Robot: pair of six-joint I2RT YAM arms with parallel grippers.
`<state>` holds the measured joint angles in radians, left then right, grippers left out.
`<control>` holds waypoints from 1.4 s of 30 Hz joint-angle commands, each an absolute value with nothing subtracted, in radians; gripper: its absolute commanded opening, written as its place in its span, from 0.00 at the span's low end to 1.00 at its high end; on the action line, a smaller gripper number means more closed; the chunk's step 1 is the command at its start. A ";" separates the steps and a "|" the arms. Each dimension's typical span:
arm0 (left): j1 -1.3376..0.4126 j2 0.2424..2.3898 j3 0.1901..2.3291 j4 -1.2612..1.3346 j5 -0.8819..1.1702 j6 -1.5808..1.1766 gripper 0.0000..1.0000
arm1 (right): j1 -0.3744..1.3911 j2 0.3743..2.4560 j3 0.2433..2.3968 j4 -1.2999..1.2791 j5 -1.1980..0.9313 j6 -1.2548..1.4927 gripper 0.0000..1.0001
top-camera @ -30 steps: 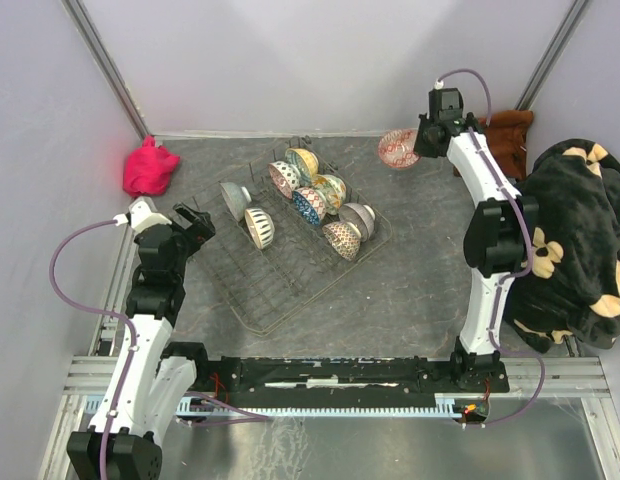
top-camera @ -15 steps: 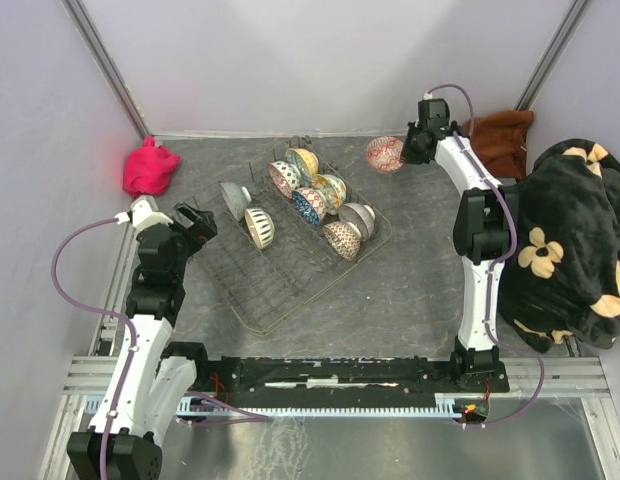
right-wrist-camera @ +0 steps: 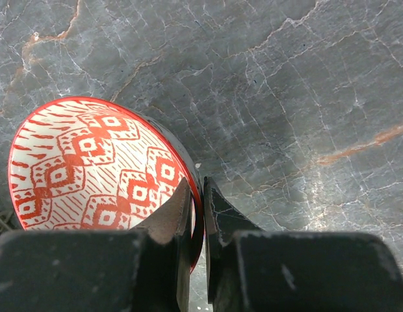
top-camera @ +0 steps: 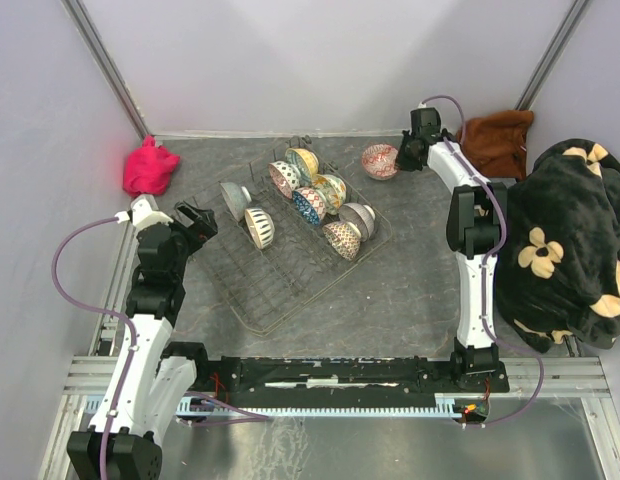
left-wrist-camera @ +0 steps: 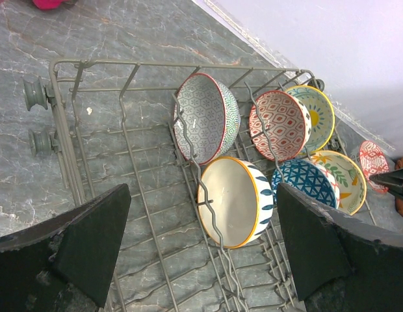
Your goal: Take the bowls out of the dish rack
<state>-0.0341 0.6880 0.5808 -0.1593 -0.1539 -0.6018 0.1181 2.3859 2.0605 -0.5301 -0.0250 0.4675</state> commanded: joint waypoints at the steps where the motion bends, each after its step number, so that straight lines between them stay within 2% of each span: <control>1: -0.032 0.691 0.603 -0.110 -0.152 -0.614 0.99 | 0.133 2.387 2.138 -0.465 -0.017 0.486 0.01; 5: -0.032 0.694 0.603 -0.109 -0.153 -0.613 0.99 | 0.141 2.402 2.147 -0.469 -0.006 0.485 0.01; 13: -0.031 0.695 0.601 -0.110 -0.162 -0.612 0.99 | 0.143 2.436 2.190 -0.493 0.005 0.505 0.10; 18: -0.031 0.697 0.598 -0.108 -0.165 -0.612 0.99 | 0.144 2.440 2.187 -0.485 0.006 0.515 0.25; 20: -0.031 0.697 0.598 -0.106 -0.166 -0.613 0.99 | 0.144 2.440 2.185 -0.482 0.006 0.516 0.37; 25: -0.032 0.696 0.597 -0.107 -0.168 -0.615 0.99 | 0.144 2.426 2.169 -0.471 0.007 0.522 0.54; 30: -0.032 0.694 0.600 -0.113 -0.169 -0.616 0.99 | 0.144 2.347 2.104 -0.437 0.038 0.519 0.65; 35: -0.031 0.692 0.600 -0.114 -0.173 -0.617 0.99 | 0.144 2.212 2.013 -0.417 0.077 0.495 0.70; 42: -0.032 0.694 0.595 -0.112 -0.177 -0.618 0.99 | 0.198 1.951 1.760 -0.330 0.058 0.444 0.71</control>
